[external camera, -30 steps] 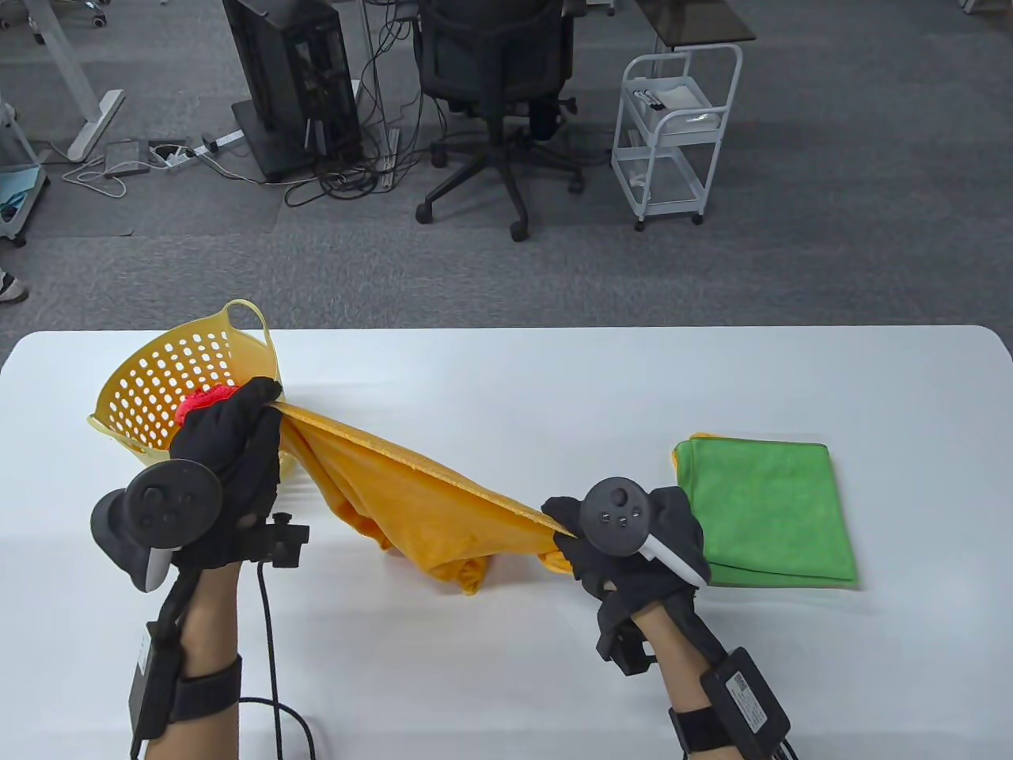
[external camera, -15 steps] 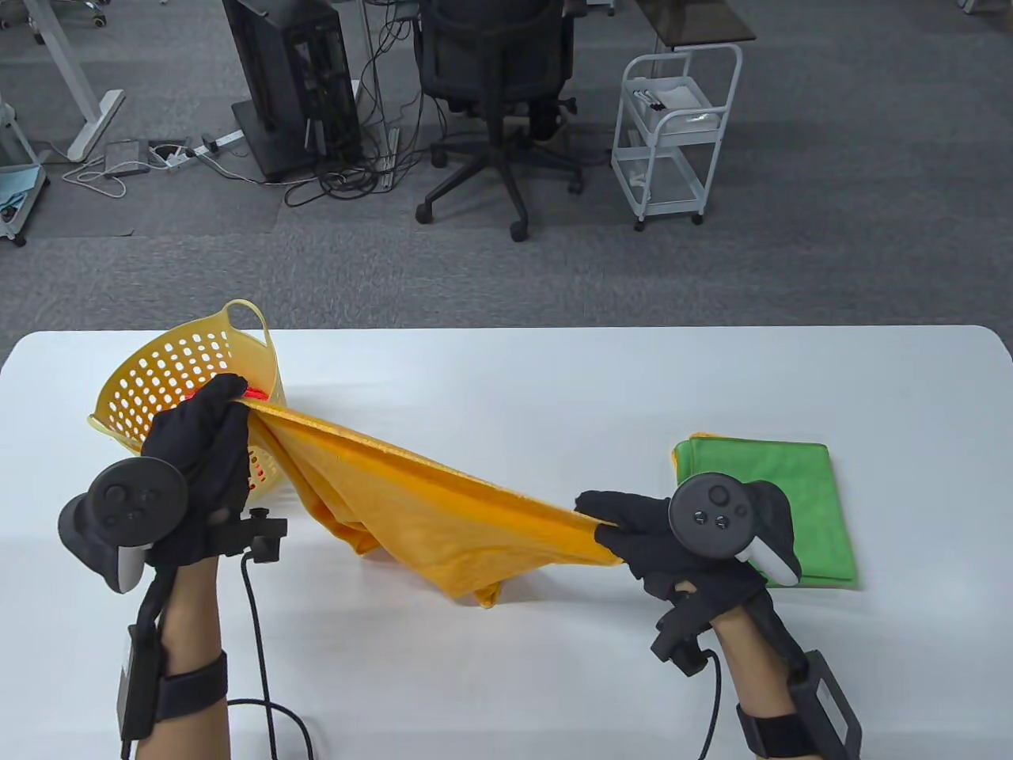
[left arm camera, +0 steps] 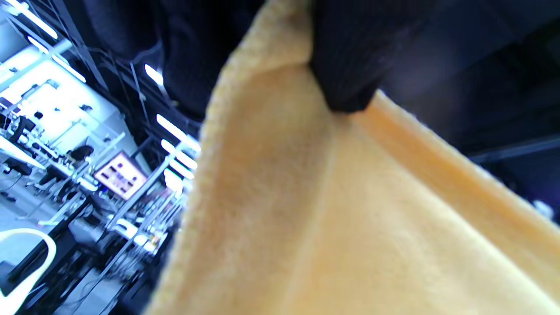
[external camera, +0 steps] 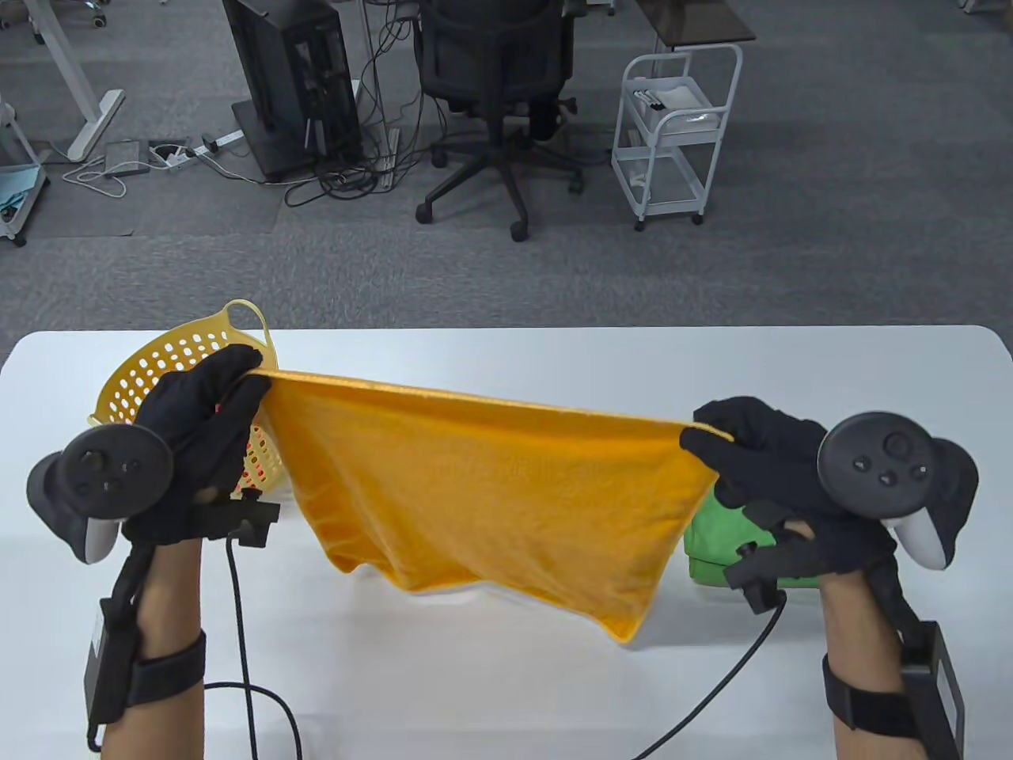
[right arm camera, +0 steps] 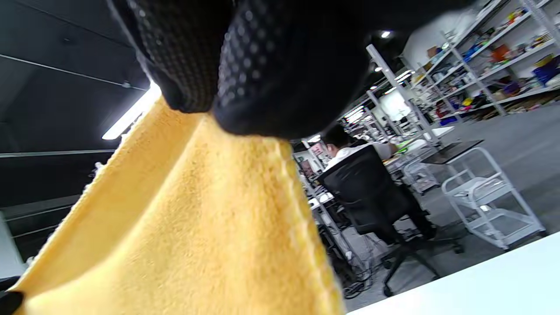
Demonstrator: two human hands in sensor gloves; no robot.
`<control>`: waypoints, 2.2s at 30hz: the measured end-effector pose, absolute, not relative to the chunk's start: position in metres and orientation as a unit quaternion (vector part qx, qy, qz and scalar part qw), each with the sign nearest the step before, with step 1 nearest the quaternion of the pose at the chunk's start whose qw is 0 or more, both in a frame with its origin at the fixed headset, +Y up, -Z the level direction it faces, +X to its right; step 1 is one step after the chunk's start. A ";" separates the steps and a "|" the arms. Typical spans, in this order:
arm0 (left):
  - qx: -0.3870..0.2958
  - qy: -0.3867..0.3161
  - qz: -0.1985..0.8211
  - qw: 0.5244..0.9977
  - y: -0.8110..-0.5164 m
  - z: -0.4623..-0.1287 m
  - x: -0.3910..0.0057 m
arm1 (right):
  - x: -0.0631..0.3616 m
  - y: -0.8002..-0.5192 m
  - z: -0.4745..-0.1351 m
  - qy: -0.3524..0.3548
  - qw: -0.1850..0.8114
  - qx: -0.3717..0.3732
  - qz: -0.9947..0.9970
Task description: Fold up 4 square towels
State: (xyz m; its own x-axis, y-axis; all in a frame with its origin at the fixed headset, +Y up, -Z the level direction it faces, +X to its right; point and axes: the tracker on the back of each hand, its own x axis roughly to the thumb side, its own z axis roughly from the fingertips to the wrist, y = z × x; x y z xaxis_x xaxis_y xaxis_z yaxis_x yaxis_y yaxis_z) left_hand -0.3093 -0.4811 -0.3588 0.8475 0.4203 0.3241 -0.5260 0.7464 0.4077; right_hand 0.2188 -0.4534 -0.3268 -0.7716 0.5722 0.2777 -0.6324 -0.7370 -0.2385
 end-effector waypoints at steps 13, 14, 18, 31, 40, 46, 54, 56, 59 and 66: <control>0.224 -0.031 0.251 0.941 -0.474 -0.461 -0.300 | 0.208 -0.453 -0.419 -0.195 0.407 0.046 0.891; 0.236 -0.025 0.249 0.939 -0.475 -0.459 -0.303 | 0.207 -0.453 -0.418 -0.196 0.408 0.049 0.890; 0.278 -0.025 0.253 0.926 -0.484 -0.435 -0.307 | 0.206 -0.455 -0.406 -0.201 0.393 0.067 0.895; 0.196 -0.142 0.121 0.963 -0.560 -0.326 -0.296 | 0.235 -0.550 -0.330 -0.122 0.332 0.061 0.933; 0.087 -0.161 0.113 0.977 -0.627 -0.319 -0.295 | 0.229 -0.619 -0.320 -0.016 0.239 0.047 0.970; 0.001 -0.159 0.083 0.984 -0.665 -0.331 -0.291 | 0.217 -0.665 -0.333 0.078 0.189 0.053 0.977; -0.045 -0.146 0.036 0.988 -0.683 -0.359 -0.282 | 0.206 -0.684 -0.362 0.115 0.156 0.032 0.981; -0.037 -0.134 0.033 0.990 -0.681 -0.370 -0.280 | 0.206 -0.682 -0.373 0.106 0.157 0.015 0.982; -0.046 -0.108 0.032 0.993 -0.680 -0.389 -0.273 | 0.208 -0.678 -0.393 0.109 0.140 -0.020 0.984; -0.051 -0.077 -0.018 0.996 -0.695 -0.438 -0.255 | 0.205 -0.686 -0.432 0.139 0.113 -0.075 0.981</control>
State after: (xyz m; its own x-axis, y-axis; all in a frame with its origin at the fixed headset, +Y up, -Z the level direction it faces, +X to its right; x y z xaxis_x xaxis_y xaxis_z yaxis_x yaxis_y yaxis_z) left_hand -0.2545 -0.6949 -0.4384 0.9874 -0.0289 0.1558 0.0446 0.9942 -0.0983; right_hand 0.2055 -0.6855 -0.4320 -0.9631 0.2016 -0.1783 -0.2432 -0.9358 0.2553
